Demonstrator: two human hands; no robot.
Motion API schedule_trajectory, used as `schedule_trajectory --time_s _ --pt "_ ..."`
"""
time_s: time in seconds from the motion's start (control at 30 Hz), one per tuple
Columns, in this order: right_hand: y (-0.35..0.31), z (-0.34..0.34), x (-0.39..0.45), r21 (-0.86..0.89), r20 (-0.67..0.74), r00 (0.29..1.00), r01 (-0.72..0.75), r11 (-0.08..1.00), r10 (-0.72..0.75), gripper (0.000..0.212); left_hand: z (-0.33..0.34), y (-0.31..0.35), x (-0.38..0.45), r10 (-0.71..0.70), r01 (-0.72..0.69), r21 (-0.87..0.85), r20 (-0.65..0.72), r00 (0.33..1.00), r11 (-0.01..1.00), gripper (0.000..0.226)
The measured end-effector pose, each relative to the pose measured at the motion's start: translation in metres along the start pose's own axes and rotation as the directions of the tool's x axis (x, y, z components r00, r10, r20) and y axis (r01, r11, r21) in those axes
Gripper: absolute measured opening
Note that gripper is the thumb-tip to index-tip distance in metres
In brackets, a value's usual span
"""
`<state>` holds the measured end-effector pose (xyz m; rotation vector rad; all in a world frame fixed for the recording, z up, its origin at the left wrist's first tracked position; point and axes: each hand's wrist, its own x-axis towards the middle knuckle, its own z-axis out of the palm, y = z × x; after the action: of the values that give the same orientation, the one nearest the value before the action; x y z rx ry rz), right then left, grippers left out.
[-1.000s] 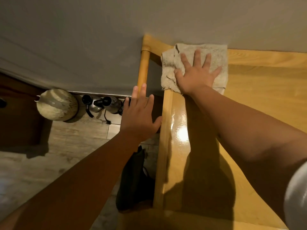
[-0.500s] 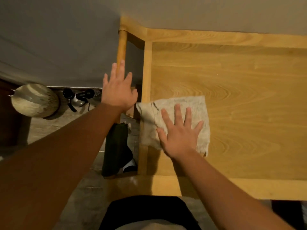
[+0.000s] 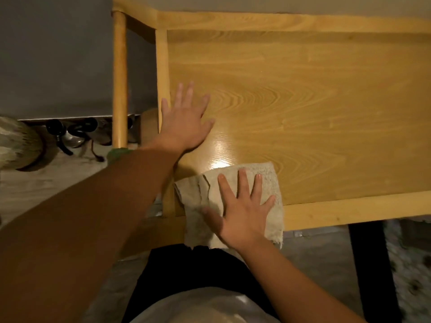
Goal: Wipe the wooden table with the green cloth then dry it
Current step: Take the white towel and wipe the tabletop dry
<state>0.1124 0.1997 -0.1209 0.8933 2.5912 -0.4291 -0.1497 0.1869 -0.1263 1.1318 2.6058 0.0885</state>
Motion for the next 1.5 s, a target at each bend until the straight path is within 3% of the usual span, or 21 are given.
schedule_trajectory --time_s 0.13,0.23,0.47,0.7,1.1,1.33,1.5 --pt "-0.004 -0.002 0.02 -0.012 -0.011 0.999 -0.049 0.999 0.049 0.088 0.021 0.006 -0.001 -0.034 0.036 0.014 -0.084 0.996 0.999 0.069" --pt "0.004 -0.011 0.042 -0.014 -0.041 0.999 -0.024 1.0 0.023 0.088 0.021 0.002 0.004 -0.05 0.051 0.013 -0.073 0.996 0.999 0.07" --pt "0.017 -0.061 0.165 -0.017 -0.16 0.986 -0.058 0.998 0.055 0.087 0.019 0.003 0.003 -0.001 0.012 0.082 -0.129 0.992 0.997 0.06" --pt "0.017 -0.095 0.249 -0.044 -0.196 0.981 -0.019 0.999 0.01 0.082 0.025 0.003 0.007 -0.014 0.016 0.014 -0.145 0.989 1.0 0.053" --pt "0.0 -0.156 0.381 -0.027 -0.25 0.968 0.007 1.0 -0.014 0.086 0.033 0.001 0.006 -0.015 0.027 0.048 -0.226 0.974 0.998 0.064" --pt "0.003 -0.162 0.387 -0.084 -0.249 0.967 0.025 0.996 -0.046 0.091 0.024 0.004 0.007 -0.049 0.047 -0.019 -0.11 0.993 0.999 0.059" --pt "0.013 -0.146 0.344 -0.127 -0.226 0.972 0.043 0.991 -0.071 0.083 0.028 0.002 0.006 -0.024 0.033 0.053 -0.151 0.988 0.998 0.062"
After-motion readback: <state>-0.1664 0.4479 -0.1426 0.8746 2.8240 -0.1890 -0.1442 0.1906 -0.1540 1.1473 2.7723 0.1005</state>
